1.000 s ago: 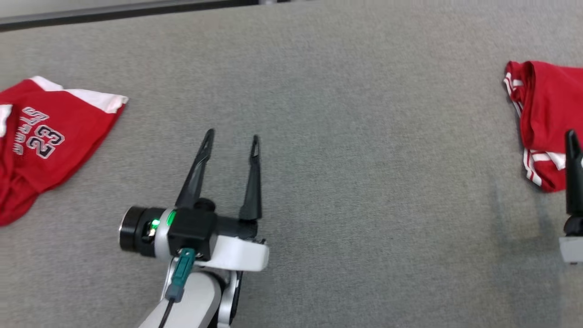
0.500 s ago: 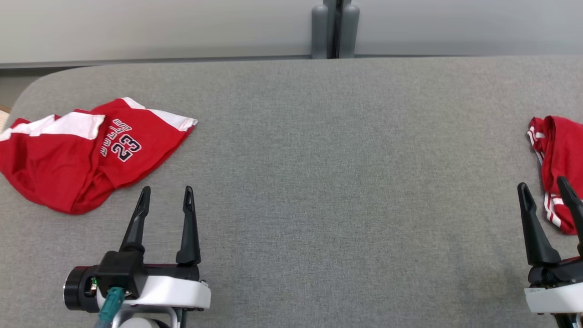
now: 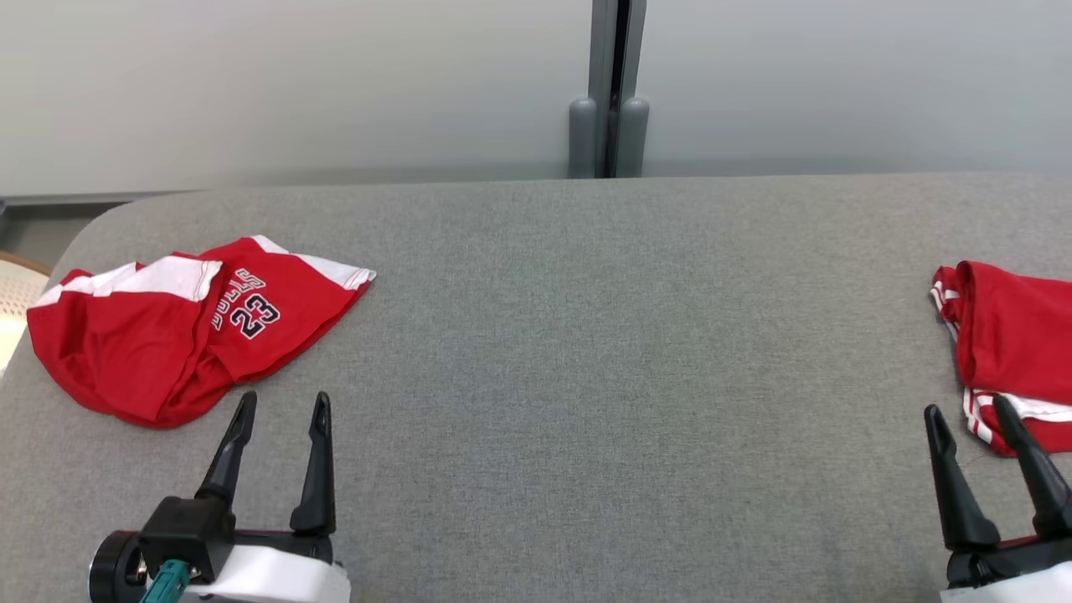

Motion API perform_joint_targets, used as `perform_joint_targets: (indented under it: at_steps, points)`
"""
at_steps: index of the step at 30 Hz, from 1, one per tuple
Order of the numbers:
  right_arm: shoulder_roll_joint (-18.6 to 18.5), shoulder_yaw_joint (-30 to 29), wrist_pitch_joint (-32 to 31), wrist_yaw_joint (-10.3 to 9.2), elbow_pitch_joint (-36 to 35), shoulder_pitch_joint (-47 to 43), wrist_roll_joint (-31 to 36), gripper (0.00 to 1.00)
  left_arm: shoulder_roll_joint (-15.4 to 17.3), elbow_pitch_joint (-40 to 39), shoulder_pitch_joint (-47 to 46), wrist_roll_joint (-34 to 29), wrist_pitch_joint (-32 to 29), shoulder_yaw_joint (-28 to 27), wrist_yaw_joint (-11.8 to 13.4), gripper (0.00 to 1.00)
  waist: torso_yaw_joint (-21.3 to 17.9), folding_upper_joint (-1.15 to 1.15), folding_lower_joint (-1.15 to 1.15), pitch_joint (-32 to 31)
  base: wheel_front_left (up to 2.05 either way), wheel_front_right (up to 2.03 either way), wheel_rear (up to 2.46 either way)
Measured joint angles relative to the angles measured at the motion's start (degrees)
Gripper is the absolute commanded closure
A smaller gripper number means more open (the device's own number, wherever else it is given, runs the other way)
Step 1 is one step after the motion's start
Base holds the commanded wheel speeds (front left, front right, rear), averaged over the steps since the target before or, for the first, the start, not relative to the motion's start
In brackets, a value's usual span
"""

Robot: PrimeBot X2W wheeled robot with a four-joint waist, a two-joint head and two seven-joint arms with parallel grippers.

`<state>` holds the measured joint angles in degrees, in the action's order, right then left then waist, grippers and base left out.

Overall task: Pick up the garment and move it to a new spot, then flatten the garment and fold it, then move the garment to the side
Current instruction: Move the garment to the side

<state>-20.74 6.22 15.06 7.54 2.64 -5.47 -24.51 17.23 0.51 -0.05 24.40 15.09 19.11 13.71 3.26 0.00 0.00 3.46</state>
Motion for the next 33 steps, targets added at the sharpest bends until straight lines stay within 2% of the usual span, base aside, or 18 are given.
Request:
perform_joint_targets:
  at_steps: [16, 33]
  points:
    - [4.57, -2.86, -2.41, -0.01, -0.14, -2.86, 2.61, 0.00, 1.88, 1.87, 3.17, 1.67, -0.51, -0.52, -0.87, 0.00, -0.87, 0.00, 0.00, -3.98, 0.00, 0.00, 0.00]
    - [5.56, -4.00, -3.69, -0.01, -0.81, -3.12, 3.66, 0.00, 1.72, 2.24, 3.26, 2.48, -0.88, -0.12, -0.54, 0.00, -0.70, 0.00, 0.00, -4.18, 0.00, 0.00, 0.00]
